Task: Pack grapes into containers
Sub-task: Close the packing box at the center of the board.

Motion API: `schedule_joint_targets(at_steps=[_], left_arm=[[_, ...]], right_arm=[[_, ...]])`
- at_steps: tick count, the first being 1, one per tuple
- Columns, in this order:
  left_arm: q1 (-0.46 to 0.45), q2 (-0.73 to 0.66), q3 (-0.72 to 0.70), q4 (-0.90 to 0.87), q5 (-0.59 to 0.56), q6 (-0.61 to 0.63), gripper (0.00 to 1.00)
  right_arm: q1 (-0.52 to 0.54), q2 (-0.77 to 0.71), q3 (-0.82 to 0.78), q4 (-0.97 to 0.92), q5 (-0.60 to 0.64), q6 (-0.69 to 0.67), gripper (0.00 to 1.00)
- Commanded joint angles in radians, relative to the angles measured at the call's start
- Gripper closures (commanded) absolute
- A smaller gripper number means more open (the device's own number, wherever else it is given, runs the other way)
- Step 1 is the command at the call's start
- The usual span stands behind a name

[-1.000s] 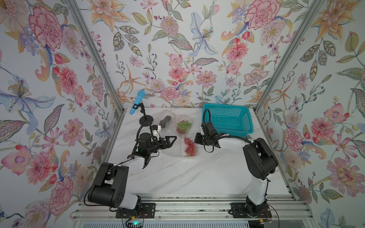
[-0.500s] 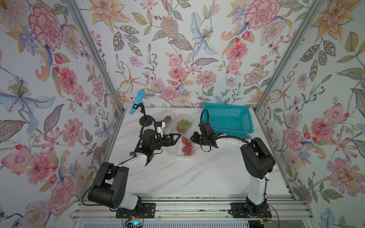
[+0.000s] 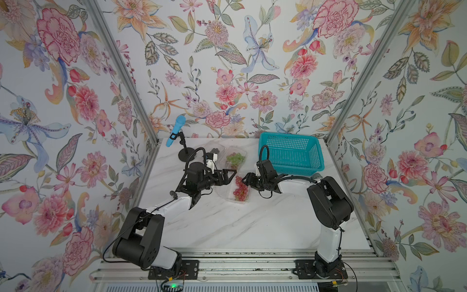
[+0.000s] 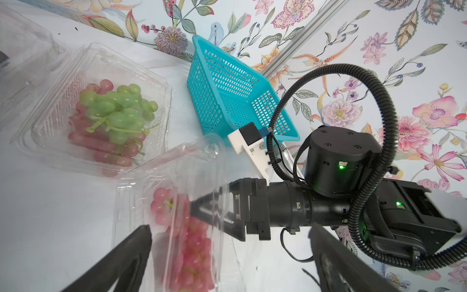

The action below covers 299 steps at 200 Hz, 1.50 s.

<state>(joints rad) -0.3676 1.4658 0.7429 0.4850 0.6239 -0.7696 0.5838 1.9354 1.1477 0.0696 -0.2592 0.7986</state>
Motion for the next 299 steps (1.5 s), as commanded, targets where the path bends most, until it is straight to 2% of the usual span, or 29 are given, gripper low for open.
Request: schedule_joint_targets(at_steps=[1, 31, 63, 101, 133, 160, 230, 250, 299], left_arm=[[-0.021, 0.010, 0.042, -0.052, -0.019, 0.023, 0.00], [-0.026, 0.024, 0.065, -0.086, -0.042, 0.021, 0.00], [-0.031, 0.035, 0.099, -0.120, -0.050, 0.013, 0.00], [-0.045, 0.052, 0.154, -0.175, -0.053, 0.012, 0.00], [-0.056, 0.074, 0.209, -0.259, -0.075, 0.026, 0.00], [-0.063, 0.078, 0.216, -0.257, -0.078, 0.015, 0.00], [-0.141, 0.091, 0.246, -0.227, -0.106, -0.023, 0.00], [-0.172, 0.135, 0.247, -0.200, -0.119, -0.039, 0.00], [-0.224, 0.187, 0.239, -0.146, -0.127, -0.065, 0.00]], right_arm=[[-0.010, -0.045, -0.021, 0.066, -0.037, 0.011, 0.34], [-0.016, -0.053, -0.036, 0.087, -0.056, 0.020, 0.25], [-0.024, -0.065, -0.053, 0.101, -0.069, 0.022, 0.21], [-0.032, -0.080, -0.075, 0.121, -0.083, 0.030, 0.08], [-0.036, -0.084, -0.088, 0.134, -0.093, 0.036, 0.04], [-0.043, -0.101, -0.112, 0.155, -0.104, 0.040, 0.00], [-0.088, -0.155, -0.197, 0.231, -0.200, 0.018, 0.00], [-0.094, -0.154, -0.213, 0.262, -0.233, 0.022, 0.00], [-0.129, -0.188, -0.266, 0.277, -0.240, 0.020, 0.00]])
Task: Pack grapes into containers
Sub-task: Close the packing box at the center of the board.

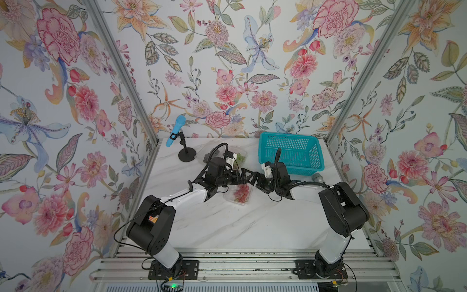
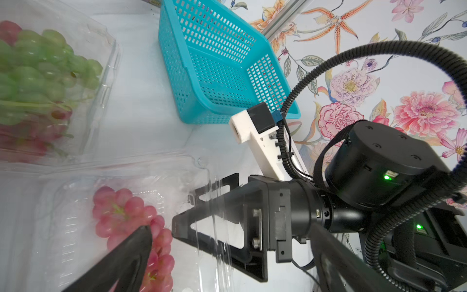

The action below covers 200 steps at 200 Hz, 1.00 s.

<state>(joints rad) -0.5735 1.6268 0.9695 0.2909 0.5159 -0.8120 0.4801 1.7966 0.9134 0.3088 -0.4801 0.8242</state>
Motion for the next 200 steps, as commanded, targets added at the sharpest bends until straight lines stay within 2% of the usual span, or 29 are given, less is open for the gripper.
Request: schedule_joint_targets(at_steps=[1, 84, 142, 200], left_arm=[[-0.017, 0.026, 0.012, 0.049, -0.019, -0.023, 0.00], [-0.047, 0.095, -0.016, 0.162, 0.000, -0.058, 0.00], [-0.060, 0.121, -0.095, 0.265, 0.003, -0.105, 0.00], [-0.063, 0.100, -0.175, 0.308, -0.011, -0.125, 0.00]], right_arm=[[-0.027, -0.049, -0.033, 0.038, -0.020, -0.005, 0.00], [-0.113, -0.129, -0.111, 0.051, -0.054, -0.051, 0.00], [-0.152, -0.131, -0.158, 0.130, -0.059, -0.018, 0.00], [-0.124, -0.021, -0.143, 0.264, -0.091, 0.027, 0.18]])
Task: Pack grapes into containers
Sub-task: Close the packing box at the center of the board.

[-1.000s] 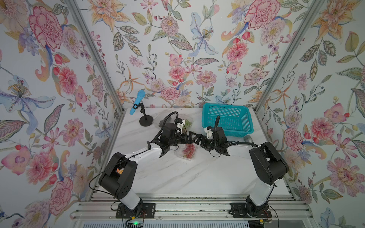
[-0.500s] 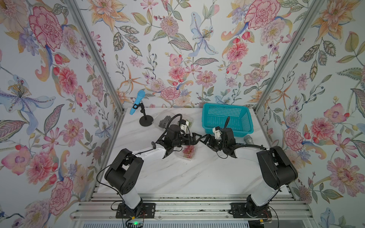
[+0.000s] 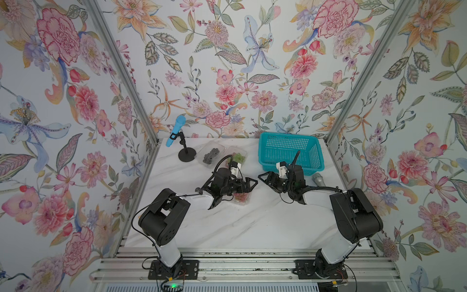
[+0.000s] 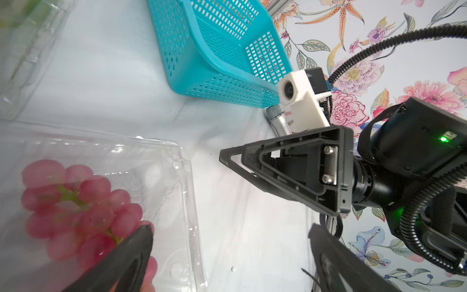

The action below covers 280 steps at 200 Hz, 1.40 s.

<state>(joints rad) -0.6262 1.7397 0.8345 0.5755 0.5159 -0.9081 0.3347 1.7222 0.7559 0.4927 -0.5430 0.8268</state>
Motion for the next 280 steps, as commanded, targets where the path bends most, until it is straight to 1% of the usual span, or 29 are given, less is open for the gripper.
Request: schedule_joint_targets(at_steps=[1, 40, 58, 78, 99, 123, 139, 157, 196, 234, 280], left_arm=[[-0.010, -0.013, -0.041, 0.024, -0.011, -0.029, 0.00], [-0.010, -0.035, -0.082, 0.032, -0.019, -0.036, 0.00], [-0.010, -0.046, -0.090, 0.025, -0.022, -0.030, 0.00], [-0.010, -0.056, -0.098, 0.023, -0.025, -0.028, 0.00], [-0.010, -0.059, -0.095, 0.024, -0.025, -0.026, 0.00], [-0.010, -0.067, -0.073, 0.001, -0.029, -0.014, 0.00], [-0.010, -0.079, -0.058, -0.022, -0.035, -0.003, 0.00], [-0.007, -0.100, -0.048, -0.055, -0.049, 0.015, 0.00], [0.009, -0.145, -0.071, -0.091, -0.068, 0.031, 0.00], [0.030, -0.166, -0.107, -0.109, -0.080, 0.048, 0.00], [0.037, -0.141, -0.118, -0.095, -0.077, 0.053, 0.00]], right_arm=[[0.023, 0.056, 0.015, 0.083, -0.029, 0.026, 0.18], [0.025, 0.140, 0.027, 0.243, -0.060, 0.105, 0.27], [0.030, 0.169, 0.036, 0.292, -0.066, 0.126, 0.34], [0.032, 0.194, 0.049, 0.322, -0.064, 0.142, 0.37], [0.032, 0.221, 0.061, 0.356, -0.061, 0.160, 0.47], [0.036, 0.261, 0.088, 0.394, -0.067, 0.178, 0.48], [0.045, 0.278, 0.111, 0.391, -0.064, 0.178, 0.52], [0.063, 0.295, 0.132, 0.395, -0.063, 0.175, 0.54], [0.106, 0.302, 0.141, 0.392, -0.052, 0.170, 0.63], [0.134, 0.292, 0.130, 0.367, -0.032, 0.156, 0.63], [0.125, 0.314, 0.126, 0.392, -0.039, 0.187, 0.65]])
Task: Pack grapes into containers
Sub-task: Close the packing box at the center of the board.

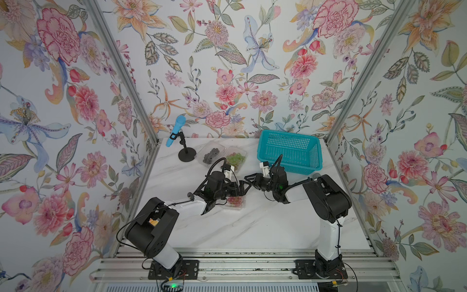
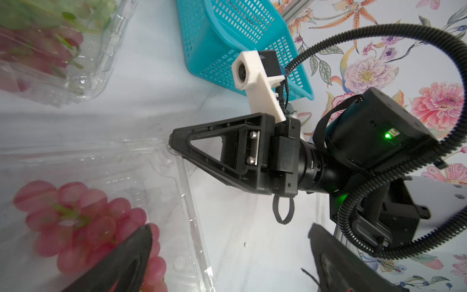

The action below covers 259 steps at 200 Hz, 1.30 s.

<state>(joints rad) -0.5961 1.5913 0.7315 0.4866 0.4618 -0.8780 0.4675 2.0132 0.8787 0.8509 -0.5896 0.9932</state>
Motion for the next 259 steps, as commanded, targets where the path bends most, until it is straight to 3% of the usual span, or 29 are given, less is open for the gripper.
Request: schedule_joint_targets(at_steps=[1, 123, 259], left_arm=[[0.007, 0.007, -0.014, -0.005, -0.023, 0.022, 0.00], [0.010, 0.024, -0.058, 0.023, -0.025, 0.017, 0.00], [0.034, 0.024, -0.075, 0.000, -0.038, 0.046, 0.00]], right_arm=[[-0.007, 0.023, 0.003, 0.034, 0.008, 0.022, 0.65], [0.007, 0.088, 0.011, 0.128, -0.033, 0.048, 0.66], [0.038, 0.118, 0.002, 0.130, -0.045, 0.026, 0.80]])
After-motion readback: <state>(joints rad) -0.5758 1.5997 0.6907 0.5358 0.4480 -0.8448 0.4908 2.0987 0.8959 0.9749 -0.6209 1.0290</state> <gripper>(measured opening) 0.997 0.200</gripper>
